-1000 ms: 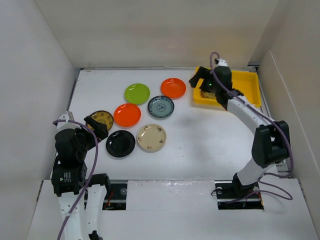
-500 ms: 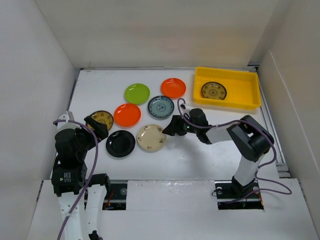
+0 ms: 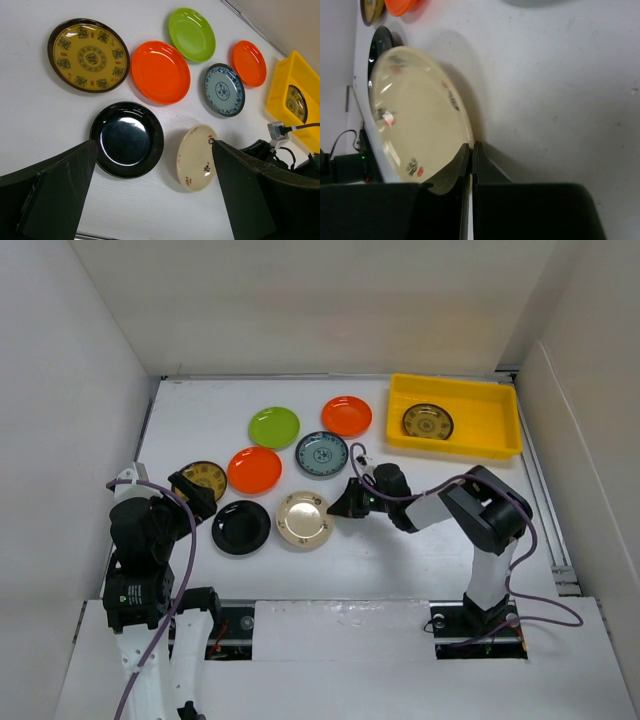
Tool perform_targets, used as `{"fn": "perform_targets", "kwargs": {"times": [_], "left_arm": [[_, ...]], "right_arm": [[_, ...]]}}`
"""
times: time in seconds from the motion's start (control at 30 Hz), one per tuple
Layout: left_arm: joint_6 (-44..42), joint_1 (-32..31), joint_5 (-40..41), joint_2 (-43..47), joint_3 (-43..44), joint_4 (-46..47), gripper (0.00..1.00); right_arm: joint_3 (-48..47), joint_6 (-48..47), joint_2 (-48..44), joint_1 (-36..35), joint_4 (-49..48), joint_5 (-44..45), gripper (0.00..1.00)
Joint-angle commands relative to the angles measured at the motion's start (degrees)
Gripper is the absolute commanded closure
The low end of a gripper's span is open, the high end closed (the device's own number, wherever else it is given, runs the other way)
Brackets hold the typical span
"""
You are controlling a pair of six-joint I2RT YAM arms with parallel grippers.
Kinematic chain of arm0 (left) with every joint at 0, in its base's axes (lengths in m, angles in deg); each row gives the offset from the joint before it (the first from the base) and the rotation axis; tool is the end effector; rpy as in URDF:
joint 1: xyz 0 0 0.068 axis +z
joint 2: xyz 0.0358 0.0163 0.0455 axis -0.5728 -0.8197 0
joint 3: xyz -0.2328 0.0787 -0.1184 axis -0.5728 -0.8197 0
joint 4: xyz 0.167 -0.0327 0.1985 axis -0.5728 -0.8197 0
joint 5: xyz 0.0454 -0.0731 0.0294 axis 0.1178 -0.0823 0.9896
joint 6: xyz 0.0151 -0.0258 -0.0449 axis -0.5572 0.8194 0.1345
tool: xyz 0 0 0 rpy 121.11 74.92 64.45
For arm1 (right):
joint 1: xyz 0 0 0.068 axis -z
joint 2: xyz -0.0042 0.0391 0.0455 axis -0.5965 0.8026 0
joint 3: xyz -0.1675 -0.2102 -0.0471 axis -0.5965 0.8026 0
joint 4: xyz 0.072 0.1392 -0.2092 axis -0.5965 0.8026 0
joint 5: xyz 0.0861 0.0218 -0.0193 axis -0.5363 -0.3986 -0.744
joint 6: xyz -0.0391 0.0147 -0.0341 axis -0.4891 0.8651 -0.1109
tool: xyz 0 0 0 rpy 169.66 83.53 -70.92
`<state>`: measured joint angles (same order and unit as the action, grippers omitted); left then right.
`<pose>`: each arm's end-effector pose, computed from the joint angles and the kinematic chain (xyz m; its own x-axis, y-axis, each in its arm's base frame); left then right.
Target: Place the plates into the plastic bin on the countertop
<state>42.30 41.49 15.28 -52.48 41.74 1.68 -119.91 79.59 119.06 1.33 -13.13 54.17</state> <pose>0.0767 0.0055 0.3619 -0.2539 -0.4744 -0.8429 -0.1538 0.8802 -0.4491 0.2705 0.2107 0.1068 -0.8258 0.1103 -0.5531 -0.4067 0.5631 0.7194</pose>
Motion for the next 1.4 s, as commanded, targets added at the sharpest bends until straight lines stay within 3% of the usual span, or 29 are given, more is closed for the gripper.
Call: {"fn": "perform_targets", "kwargs": {"times": [0.0, 0.1, 0.2, 0.23, 0.27, 0.4, 0.53, 0.67, 0.8, 1.03, 1.1, 1.2, 1.23, 1.3, 1.37], "left_arm": [[-0.79, 0.40, -0.43, 0.51, -0.15, 2.28, 0.00], [-0.79, 0.40, -0.43, 0.51, -0.15, 2.28, 0.00], [-0.79, 0.40, -0.43, 0.51, -0.15, 2.28, 0.00], [-0.79, 0.40, -0.43, 0.51, -0.15, 2.28, 0.00], [-0.79, 0.40, -0.43, 0.51, -0.15, 2.28, 0.00], [-0.79, 0.40, -0.43, 0.51, -0.15, 2.28, 0.00], [-0.79, 0.40, -0.43, 0.51, -0.15, 2.28, 0.00], [-0.79, -0.13, -0.43, 0.51, -0.15, 2.28, 0.00], [-0.79, -0.13, -0.43, -0.02, -0.15, 2.28, 0.00], [-1.32, -0.13, -0.43, -0.02, -0.67, 2.28, 0.00], [-1.32, -0.13, -0.43, -0.02, -0.67, 2.28, 0.00], [-1.32, -0.13, -0.43, -0.02, -0.67, 2.28, 0.00], [-1.32, -0.13, -0.43, -0.02, -0.67, 2.28, 0.00], [-1.32, -0.13, -0.96, -0.02, -0.67, 2.28, 0.00], [-1.32, -0.13, -0.96, -0.02, -0.67, 2.28, 0.00]], "right_arm": [[-0.44, -1.08, -1.71, 0.74, 5.32, 0.79, 1.00], [0.69, -1.08, -10.57, 2.94, 9.18, 2.45, 1.00], [-1.92, -4.14, -22.67, 6.98, 23.04, 11.14, 1.00], [-3.41, -4.68, -24.99, 8.21, 26.83, 17.60, 1.00], [-6.56, -4.68, -26.93, 11.70, 32.69, 19.76, 1.00], [-14.03, -5.30, -30.99, 23.23, 37.76, 23.73, 1.00], [-23.71, -4.59, -23.38, 31.58, 41.62, 29.79, 1.00], [-31.10, -4.59, -12.75, 38.27, 42.16, 25.85, 1.00], [-36.04, -5.56, -5.16, 40.56, 42.16, 23.65, 1.00], [-37.36, -7.22, -1.64, 41.79, 42.16, 22.94, 1.00], [-37.36, -7.23, -1.63, 41.79, 42.16, 22.42, 0.83], [-36.05, -7.76, -3.56, 41.79, 42.16, 21.01, 0.25], [-36.04, -8.45, -5.92, 41.18, 42.16, 21.53, 0.13], [-35.51, -9.60, -8.65, 38.99, 42.16, 23.54, 0.00], [-34.89, -11.08, -12.94, 36.97, 42.16, 25.13, 0.00]]}}
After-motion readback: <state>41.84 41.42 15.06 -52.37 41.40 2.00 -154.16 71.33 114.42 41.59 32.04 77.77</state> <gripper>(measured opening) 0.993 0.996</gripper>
